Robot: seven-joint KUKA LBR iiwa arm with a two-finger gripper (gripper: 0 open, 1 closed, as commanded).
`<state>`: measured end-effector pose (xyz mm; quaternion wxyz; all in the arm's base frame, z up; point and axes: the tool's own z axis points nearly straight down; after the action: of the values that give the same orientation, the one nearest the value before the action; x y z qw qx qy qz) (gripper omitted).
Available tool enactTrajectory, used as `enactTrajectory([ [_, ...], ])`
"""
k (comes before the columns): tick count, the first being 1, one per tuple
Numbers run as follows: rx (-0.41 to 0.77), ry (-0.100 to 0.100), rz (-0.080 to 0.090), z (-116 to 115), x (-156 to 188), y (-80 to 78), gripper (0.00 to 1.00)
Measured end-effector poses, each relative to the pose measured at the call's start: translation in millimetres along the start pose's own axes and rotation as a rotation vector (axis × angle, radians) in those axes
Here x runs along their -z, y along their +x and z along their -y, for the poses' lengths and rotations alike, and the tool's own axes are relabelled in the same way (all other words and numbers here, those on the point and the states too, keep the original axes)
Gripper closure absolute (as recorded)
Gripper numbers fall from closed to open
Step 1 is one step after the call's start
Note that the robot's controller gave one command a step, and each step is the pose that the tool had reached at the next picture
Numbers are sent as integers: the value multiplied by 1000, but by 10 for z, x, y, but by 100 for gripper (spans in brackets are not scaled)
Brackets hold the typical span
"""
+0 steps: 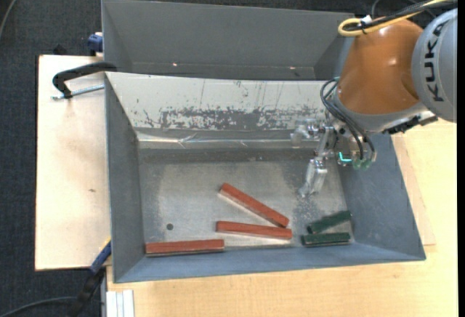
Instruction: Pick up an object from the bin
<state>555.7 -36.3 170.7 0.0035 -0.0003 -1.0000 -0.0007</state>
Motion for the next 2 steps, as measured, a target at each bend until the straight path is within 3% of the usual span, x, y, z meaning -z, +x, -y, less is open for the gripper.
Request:
enactTrajectory([
  [1, 165, 1, 6, -613, -668, 361, 0],
  [2, 332, 2, 3, -667, -1008, 319, 0],
])
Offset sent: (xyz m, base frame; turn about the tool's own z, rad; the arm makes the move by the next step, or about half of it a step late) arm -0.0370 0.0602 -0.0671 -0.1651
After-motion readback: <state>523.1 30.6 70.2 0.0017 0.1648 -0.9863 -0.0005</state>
